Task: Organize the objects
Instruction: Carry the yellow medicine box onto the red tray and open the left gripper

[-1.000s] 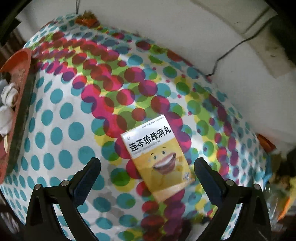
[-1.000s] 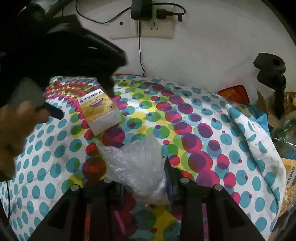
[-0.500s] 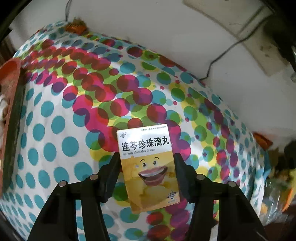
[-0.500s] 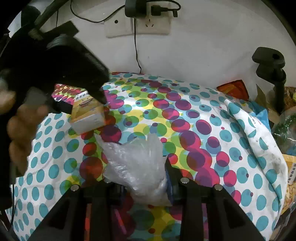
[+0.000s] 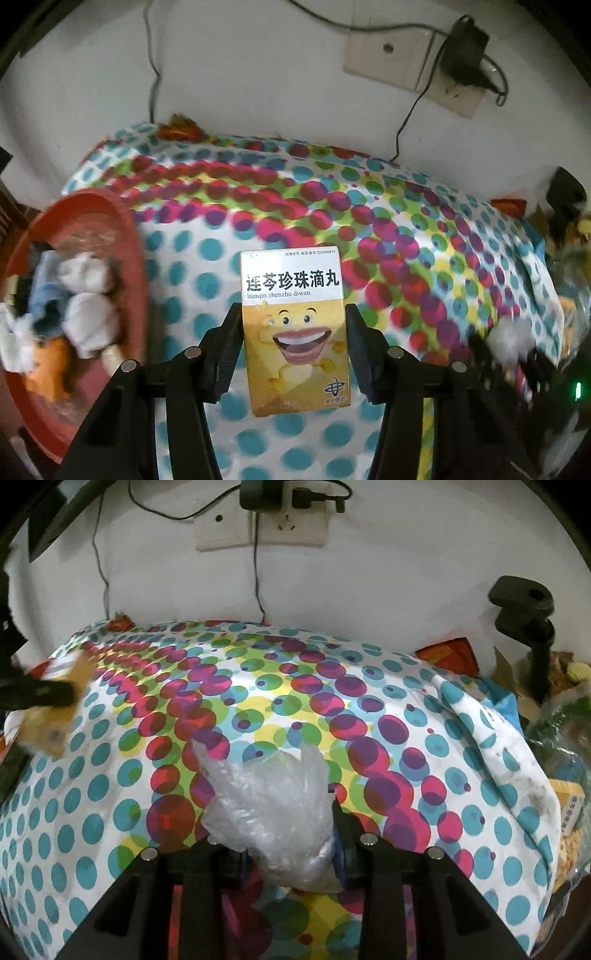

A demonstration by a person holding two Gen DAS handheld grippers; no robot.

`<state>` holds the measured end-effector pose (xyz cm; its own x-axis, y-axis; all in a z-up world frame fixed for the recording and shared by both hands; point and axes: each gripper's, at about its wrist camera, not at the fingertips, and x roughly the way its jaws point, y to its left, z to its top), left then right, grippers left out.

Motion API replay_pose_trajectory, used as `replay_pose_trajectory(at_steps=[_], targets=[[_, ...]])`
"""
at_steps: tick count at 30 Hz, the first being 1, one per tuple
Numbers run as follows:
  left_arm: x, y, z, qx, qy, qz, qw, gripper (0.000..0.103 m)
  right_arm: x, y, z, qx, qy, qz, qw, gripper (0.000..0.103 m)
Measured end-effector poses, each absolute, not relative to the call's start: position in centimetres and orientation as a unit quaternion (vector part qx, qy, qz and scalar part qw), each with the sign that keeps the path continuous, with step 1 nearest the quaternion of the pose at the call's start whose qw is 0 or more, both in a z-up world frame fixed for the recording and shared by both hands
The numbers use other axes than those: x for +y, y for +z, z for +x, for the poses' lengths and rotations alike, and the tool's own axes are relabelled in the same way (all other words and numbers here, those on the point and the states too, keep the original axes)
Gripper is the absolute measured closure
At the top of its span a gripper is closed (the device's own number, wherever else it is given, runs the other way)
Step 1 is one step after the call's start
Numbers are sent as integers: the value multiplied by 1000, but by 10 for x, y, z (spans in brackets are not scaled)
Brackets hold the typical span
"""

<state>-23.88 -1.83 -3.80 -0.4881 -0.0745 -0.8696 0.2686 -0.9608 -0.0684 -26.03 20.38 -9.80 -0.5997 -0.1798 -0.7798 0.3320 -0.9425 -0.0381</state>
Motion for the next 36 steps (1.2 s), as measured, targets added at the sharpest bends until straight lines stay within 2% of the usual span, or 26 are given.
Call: replay_pose_trajectory(at_steps=[7, 12, 20, 36], targets=[[-60, -6, -181, 76, -872, 475, 93, 53, 198, -97, -252, 80, -897, 424, 98, 71], [-106, 8, -143, 57, -880, 454, 130, 53, 197, -97, -243, 77, -898, 424, 86, 71], [-174, -4, -108, 82, -869, 458, 171, 53, 193, -96, -234, 67, -901, 424, 65, 71], [-210, -21, -86, 76, -864, 464, 181, 53, 189, -96, -233, 66, -901, 427, 46, 71]])
